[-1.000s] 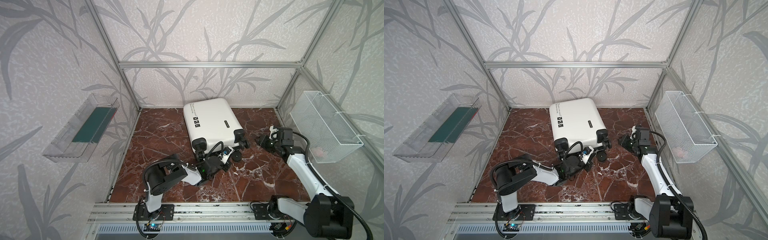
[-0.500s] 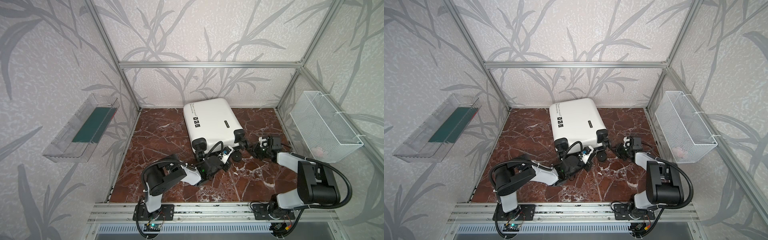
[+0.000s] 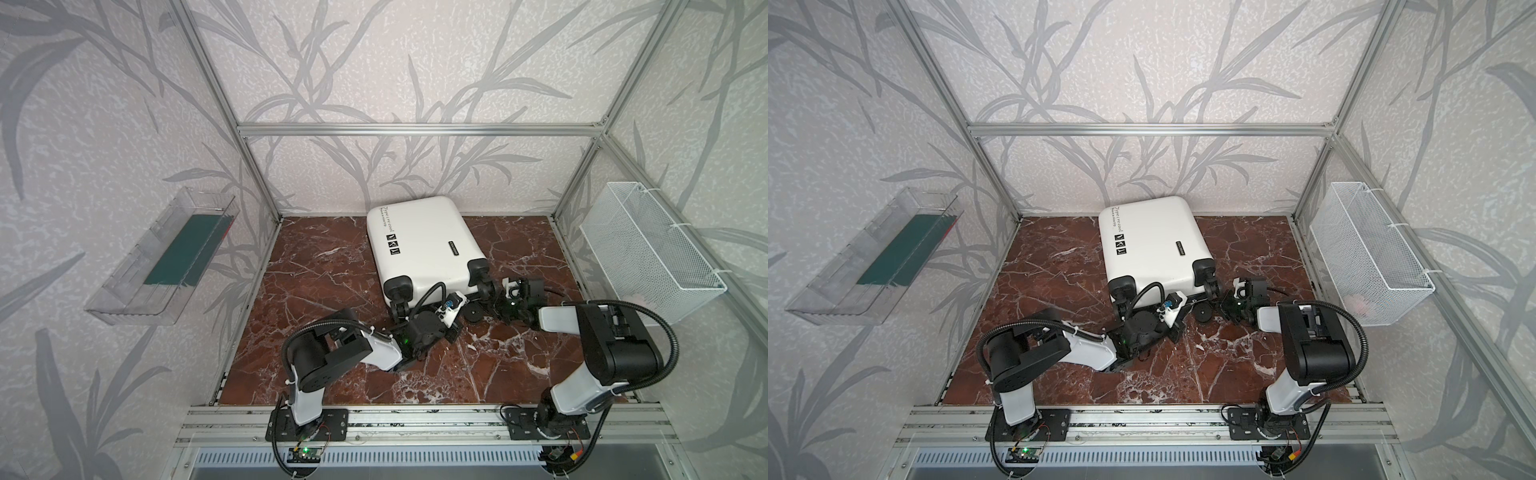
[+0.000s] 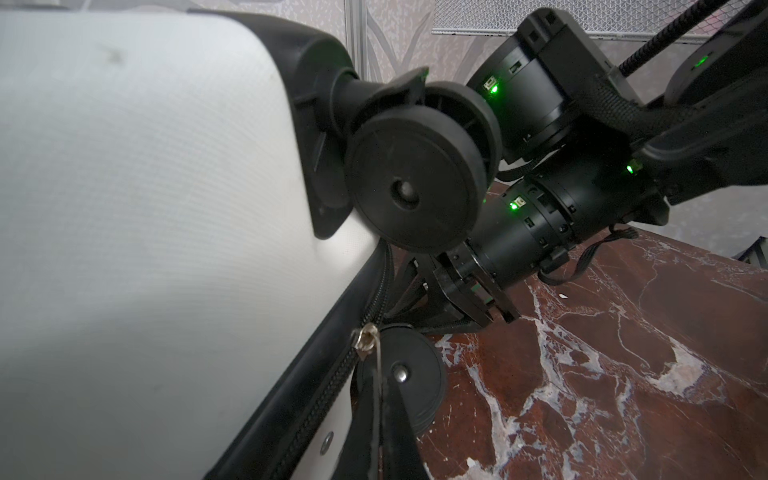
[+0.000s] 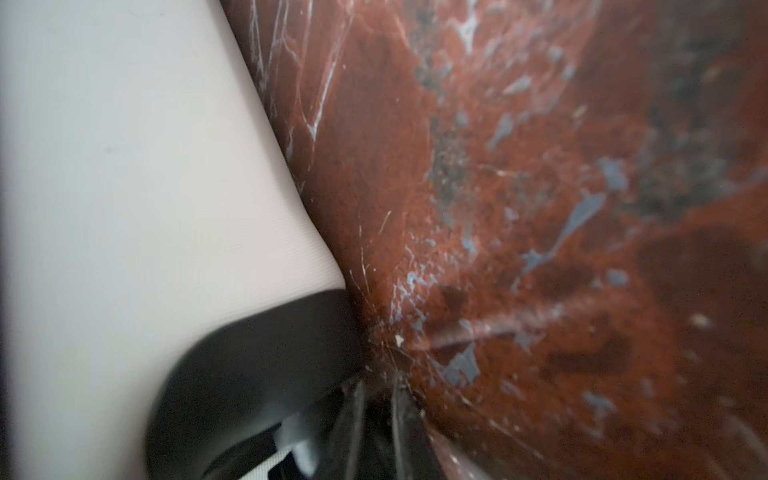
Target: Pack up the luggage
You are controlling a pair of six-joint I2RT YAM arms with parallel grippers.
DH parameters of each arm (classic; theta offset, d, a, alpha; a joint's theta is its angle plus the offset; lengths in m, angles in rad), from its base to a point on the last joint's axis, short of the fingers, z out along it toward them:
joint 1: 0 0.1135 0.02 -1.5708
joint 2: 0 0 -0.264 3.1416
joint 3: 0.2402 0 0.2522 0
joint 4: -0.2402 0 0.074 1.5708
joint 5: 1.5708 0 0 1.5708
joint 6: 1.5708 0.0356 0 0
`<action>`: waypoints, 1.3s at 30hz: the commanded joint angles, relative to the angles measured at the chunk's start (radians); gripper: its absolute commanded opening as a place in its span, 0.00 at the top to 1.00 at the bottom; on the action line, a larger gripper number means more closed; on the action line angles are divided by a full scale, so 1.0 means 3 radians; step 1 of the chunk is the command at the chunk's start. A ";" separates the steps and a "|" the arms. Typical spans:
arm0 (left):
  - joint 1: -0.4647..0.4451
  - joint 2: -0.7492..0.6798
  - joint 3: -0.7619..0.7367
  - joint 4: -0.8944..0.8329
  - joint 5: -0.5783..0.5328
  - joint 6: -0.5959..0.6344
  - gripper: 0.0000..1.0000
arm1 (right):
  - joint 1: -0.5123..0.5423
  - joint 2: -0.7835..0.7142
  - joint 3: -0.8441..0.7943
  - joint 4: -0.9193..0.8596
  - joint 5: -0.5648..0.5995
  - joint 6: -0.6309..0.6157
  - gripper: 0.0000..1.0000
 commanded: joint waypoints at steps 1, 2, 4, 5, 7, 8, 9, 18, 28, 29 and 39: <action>-0.0066 -0.0142 -0.0025 0.0155 0.0310 -0.0027 1.00 | 0.0191 -0.0043 -0.0131 0.0134 -0.0150 0.0077 0.85; -0.0069 -0.0135 -0.0025 0.0160 0.0322 -0.0035 1.00 | 0.0228 -0.0053 -0.0157 0.0160 -0.0141 0.0098 0.85; -0.0073 -0.0110 -0.0025 0.0166 0.0346 -0.0061 1.00 | 0.0340 -0.0074 -0.0206 0.0200 -0.0109 0.0138 0.85; -0.0079 -0.0101 -0.0020 0.0174 0.0353 -0.0071 1.00 | 0.0395 -0.0083 -0.0216 0.0218 -0.0092 0.0158 0.86; -0.0082 -0.0072 -0.0011 0.0192 0.0371 -0.0092 1.00 | 0.0538 -0.0100 -0.0240 0.0264 -0.0031 0.0216 0.86; -0.0090 -0.0066 -0.0007 0.0196 0.0377 -0.0099 1.00 | 0.0603 -0.0105 -0.0248 0.0280 0.0000 0.0242 0.86; -0.0091 -0.0055 0.0003 0.0199 0.0387 -0.0109 1.00 | 0.0685 -0.0110 -0.0253 0.0292 0.0033 0.0268 0.87; -0.0177 0.0114 0.0005 0.0431 0.0407 -0.0236 1.00 | 0.1297 0.0049 -0.0173 0.0482 0.0295 0.0506 0.87; -0.0188 0.0038 -0.0272 0.0729 0.0106 -0.0231 1.00 | 0.1342 0.0070 -0.0154 0.0415 0.0370 0.0497 0.88; -0.0188 0.0013 -0.0323 0.0773 0.0073 -0.0238 0.99 | 0.1336 0.0046 -0.0139 0.0354 0.0384 0.0467 0.87; -0.0207 -0.0455 -0.0968 0.0962 -0.0247 -0.0322 0.53 | 0.1121 -0.0408 0.0058 -0.0797 0.0741 -0.0041 0.76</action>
